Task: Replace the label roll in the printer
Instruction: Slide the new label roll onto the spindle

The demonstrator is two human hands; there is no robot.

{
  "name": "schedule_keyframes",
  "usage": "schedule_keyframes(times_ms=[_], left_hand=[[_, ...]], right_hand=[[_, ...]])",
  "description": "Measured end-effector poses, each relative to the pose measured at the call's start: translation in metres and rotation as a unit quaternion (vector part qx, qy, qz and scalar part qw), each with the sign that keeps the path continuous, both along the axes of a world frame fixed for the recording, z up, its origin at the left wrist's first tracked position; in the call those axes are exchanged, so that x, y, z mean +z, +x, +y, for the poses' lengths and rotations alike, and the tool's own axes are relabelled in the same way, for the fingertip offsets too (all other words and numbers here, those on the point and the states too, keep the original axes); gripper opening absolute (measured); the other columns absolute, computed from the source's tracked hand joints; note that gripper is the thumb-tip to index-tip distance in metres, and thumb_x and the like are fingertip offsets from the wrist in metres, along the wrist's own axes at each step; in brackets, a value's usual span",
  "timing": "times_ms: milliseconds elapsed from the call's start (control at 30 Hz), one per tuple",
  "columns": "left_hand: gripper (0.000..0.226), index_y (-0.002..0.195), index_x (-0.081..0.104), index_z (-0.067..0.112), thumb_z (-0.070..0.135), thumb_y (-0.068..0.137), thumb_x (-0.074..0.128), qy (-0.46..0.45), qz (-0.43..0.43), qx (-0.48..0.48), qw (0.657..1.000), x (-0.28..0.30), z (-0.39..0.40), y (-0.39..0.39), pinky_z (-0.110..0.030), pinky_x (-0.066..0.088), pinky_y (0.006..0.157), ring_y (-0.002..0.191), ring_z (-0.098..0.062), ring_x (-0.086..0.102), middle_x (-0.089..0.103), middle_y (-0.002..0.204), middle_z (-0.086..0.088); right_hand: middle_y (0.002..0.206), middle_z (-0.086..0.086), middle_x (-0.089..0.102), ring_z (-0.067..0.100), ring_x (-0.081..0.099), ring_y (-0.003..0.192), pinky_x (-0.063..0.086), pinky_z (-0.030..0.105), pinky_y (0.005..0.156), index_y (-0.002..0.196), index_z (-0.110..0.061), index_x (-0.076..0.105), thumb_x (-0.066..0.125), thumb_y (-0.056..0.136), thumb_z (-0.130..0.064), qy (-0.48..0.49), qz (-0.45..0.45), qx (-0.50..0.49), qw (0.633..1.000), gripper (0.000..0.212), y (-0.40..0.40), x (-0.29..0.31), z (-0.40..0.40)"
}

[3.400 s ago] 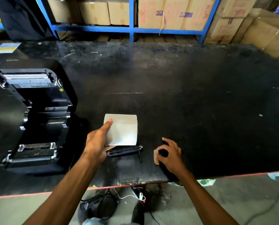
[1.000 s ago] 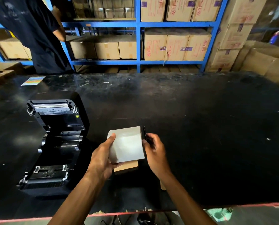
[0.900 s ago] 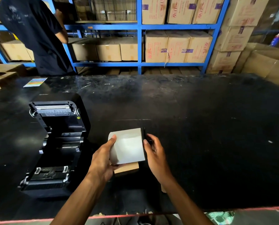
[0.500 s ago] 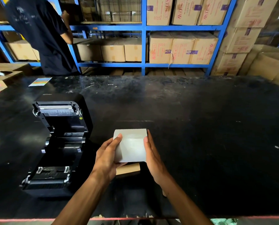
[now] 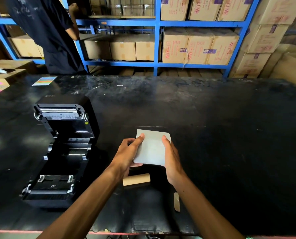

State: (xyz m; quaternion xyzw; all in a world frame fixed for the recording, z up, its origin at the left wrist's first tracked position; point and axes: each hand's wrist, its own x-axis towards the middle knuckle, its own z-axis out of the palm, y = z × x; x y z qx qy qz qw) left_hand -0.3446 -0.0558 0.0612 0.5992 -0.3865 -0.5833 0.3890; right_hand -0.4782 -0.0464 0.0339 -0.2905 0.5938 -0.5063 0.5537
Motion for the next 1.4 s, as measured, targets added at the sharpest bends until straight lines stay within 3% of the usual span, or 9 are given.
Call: schedule_keyframes(times_ms=[200, 333, 533, 633, 767, 867, 933, 1100, 1400], left_hand=[[0.03, 0.111, 0.062, 0.02, 0.041, 0.093, 0.051, -0.081, -0.119, -0.058, 0.988, -0.033, -0.028, 0.021, -0.035, 0.048, 0.095, 0.107, -0.023, 0.063, 0.068, 0.112, -0.005], [0.033, 0.12, 0.063, 0.013, 0.021, 0.088, 0.062, -0.13, -0.388, -0.184, 0.894, -0.084, -0.057, 0.049, -0.029, 0.047, 0.096, 0.111, -0.019, 0.062, 0.066, 0.124, -0.008], [0.053, 0.128, 0.055, 0.016, 0.038, 0.081, 0.068, -0.125, -0.574, -0.372, 0.719, -0.115, -0.079, 0.063, -0.037, 0.042, 0.1, 0.124, -0.028, 0.047, 0.053, 0.13, -0.01], [0.046, 0.124, 0.057, 0.014, 0.038, 0.085, 0.062, -0.176, -0.615, -0.368, 0.674, -0.126, -0.079, 0.063, -0.036, 0.034, 0.101, 0.126, -0.028, 0.043, 0.052, 0.132, -0.01], [0.028, 0.106, 0.064, 0.013, 0.027, 0.081, 0.066, -0.176, -0.527, -0.27, 0.787, -0.133, -0.077, 0.068, -0.035, 0.044, 0.09, 0.113, -0.028, 0.056, 0.064, 0.114, -0.009], [0.017, 0.094, 0.07, 0.006, 0.013, 0.079, 0.073, -0.121, -0.341, -0.048, 0.931, -0.115, -0.074, 0.062, -0.029, 0.049, 0.074, 0.086, -0.025, 0.067, 0.07, 0.087, -0.009], [0.024, 0.1, 0.069, 0.001, 0.009, 0.079, 0.074, -0.078, -0.175, 0.073, 0.979, -0.097, -0.07, 0.055, -0.029, 0.052, 0.071, 0.076, -0.023, 0.066, 0.071, 0.086, -0.012], [0.012, 0.1, 0.066, 0.002, 0.004, 0.088, 0.062, -0.036, 0.07, 0.158, 0.984, -0.053, -0.047, 0.033, -0.038, 0.058, 0.074, 0.071, -0.027, 0.067, 0.07, 0.078, -0.014], [0.028, 0.116, 0.066, 0.003, -0.001, 0.094, 0.049, -0.088, 0.102, 0.125, 0.983, -0.026, 0.004, 0.043, -0.039, 0.053, 0.093, 0.103, -0.027, 0.067, 0.071, 0.11, -0.016]], right_hand=[[0.114, 0.004, 0.065, 0.027, 0.061, 0.104, 0.05, 0.05, 0.095, 0.108, -0.03, 0.061, 0.055, 0.081, -0.058, 0.055, -0.133, -0.049, 0.988, 0.039, -0.024, -0.015, -0.013], [0.117, 0.004, 0.066, 0.029, 0.061, 0.108, 0.049, 0.052, 0.096, 0.115, -0.03, 0.061, 0.054, 0.083, -0.056, 0.05, -0.152, -0.069, 0.985, 0.042, -0.036, -0.022, -0.016], [0.111, 0.004, 0.071, 0.029, 0.065, 0.105, 0.051, 0.051, 0.094, 0.105, -0.031, 0.067, 0.053, 0.088, -0.05, 0.028, -0.168, -0.063, 0.983, 0.029, -0.045, -0.03, -0.017], [0.113, 0.005, 0.071, 0.03, 0.065, 0.106, 0.05, 0.052, 0.095, 0.109, -0.03, 0.067, 0.05, 0.089, -0.05, 0.014, -0.171, -0.058, 0.983, 0.033, -0.046, -0.032, -0.02], [0.115, 0.005, 0.07, 0.03, 0.064, 0.108, 0.049, 0.054, 0.097, 0.113, -0.03, 0.064, 0.048, 0.089, -0.052, 0.013, -0.162, -0.047, 0.986, 0.036, -0.044, -0.031, -0.023], [0.115, 0.005, 0.069, 0.03, 0.063, 0.108, 0.048, 0.054, 0.098, 0.113, -0.03, 0.064, 0.049, 0.088, -0.054, 0.018, -0.154, -0.046, 0.987, 0.037, -0.038, -0.031, -0.025], [0.115, 0.005, 0.069, 0.029, 0.063, 0.107, 0.048, 0.055, 0.098, 0.112, -0.03, 0.064, 0.051, 0.086, -0.055, 0.023, -0.151, -0.042, 0.987, 0.039, -0.032, -0.029, -0.027], [0.112, 0.003, 0.068, 0.027, 0.063, 0.105, 0.05, 0.05, 0.095, 0.104, -0.031, 0.063, 0.051, 0.086, -0.054, 0.035, -0.133, -0.031, 0.99, 0.031, -0.012, -0.022, -0.028], [0.1, 0.0, 0.066, 0.022, 0.063, 0.095, 0.052, 0.046, 0.09, 0.103, -0.028, 0.058, 0.051, 0.088, -0.05, 0.044, -0.098, -0.015, 0.994, 0.027, 0.021, -0.014, -0.01]])
